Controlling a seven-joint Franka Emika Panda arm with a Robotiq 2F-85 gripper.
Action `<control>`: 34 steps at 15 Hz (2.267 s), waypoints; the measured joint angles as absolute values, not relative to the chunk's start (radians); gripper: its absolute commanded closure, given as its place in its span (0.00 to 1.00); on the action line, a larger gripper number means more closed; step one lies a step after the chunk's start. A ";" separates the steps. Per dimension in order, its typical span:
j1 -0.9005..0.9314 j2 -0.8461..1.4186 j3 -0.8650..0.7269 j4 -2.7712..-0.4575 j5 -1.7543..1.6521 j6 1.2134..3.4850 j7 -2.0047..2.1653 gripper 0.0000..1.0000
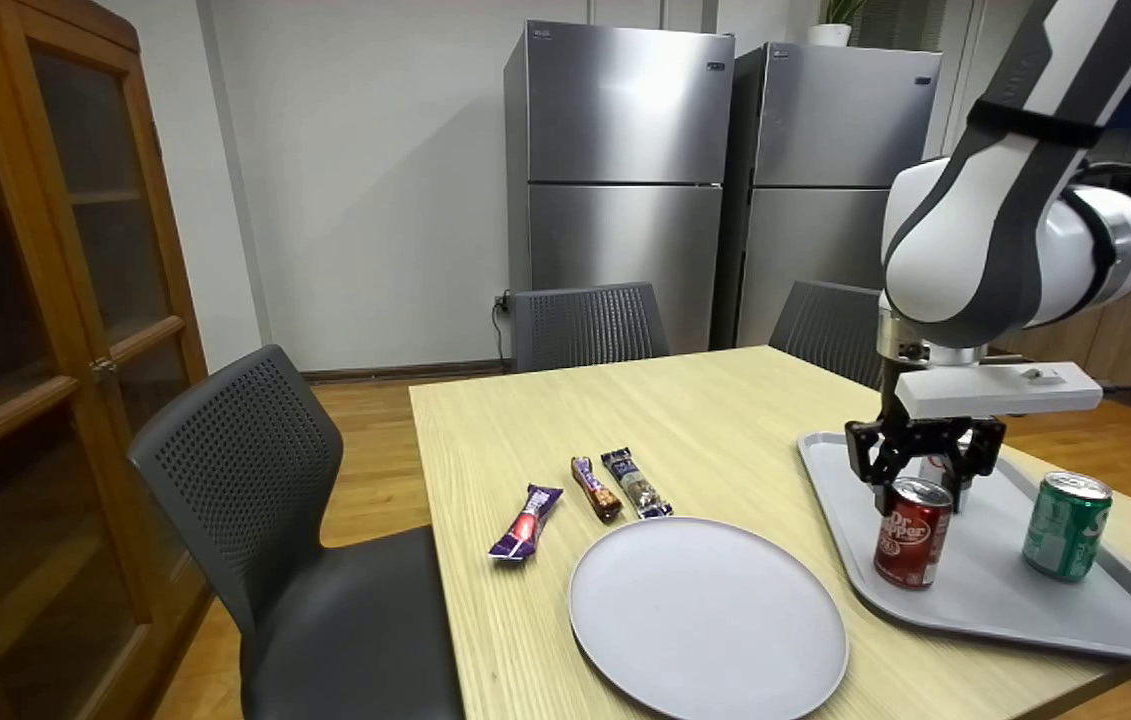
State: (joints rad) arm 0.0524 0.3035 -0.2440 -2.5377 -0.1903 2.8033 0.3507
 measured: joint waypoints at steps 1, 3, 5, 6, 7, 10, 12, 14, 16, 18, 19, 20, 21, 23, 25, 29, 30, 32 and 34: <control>0.055 0.304 -0.244 -2.535 -0.190 2.803 0.351 0.60; 0.065 0.304 -0.247 -2.535 -0.190 2.803 0.351 0.60; 0.084 0.304 -0.253 -2.535 -0.193 2.803 0.354 0.60; 0.097 0.304 -0.257 -2.534 -0.198 2.803 0.361 0.60; 0.112 0.303 -0.261 -2.534 -0.208 2.803 0.375 0.60; 0.167 0.287 -0.276 -2.534 -0.256 2.803 0.433 0.60; 0.207 0.273 -0.286 -2.533 -0.302 2.801 0.486 0.60; 0.245 0.260 -0.287 -2.529 -0.348 2.798 0.547 0.60; 0.284 0.252 -0.287 -2.519 -0.389 2.786 0.616 0.60; 0.312 0.250 -0.283 -2.513 -0.416 2.776 0.680 0.60; 0.321 0.250 -0.280 -2.513 -0.428 2.775 0.708 0.60; 0.323 0.250 -0.275 -2.513 -0.434 2.773 0.726 0.60; 0.323 0.249 -0.269 -2.513 -0.437 2.771 0.738 0.60; 0.323 0.248 -0.261 -2.512 -0.439 2.767 0.747 0.60; 0.323 0.244 -0.252 -2.508 -0.439 2.760 0.749 0.60; 0.323 0.236 -0.221 -2.483 -0.440 2.735 0.750 0.60; 0.323 0.236 -0.210 -2.474 -0.440 2.730 0.750 0.60; 0.323 0.236 -0.186 -2.458 -0.440 2.723 0.751 0.60; 0.323 0.236 -0.163 -2.444 -0.440 2.717 0.753 0.60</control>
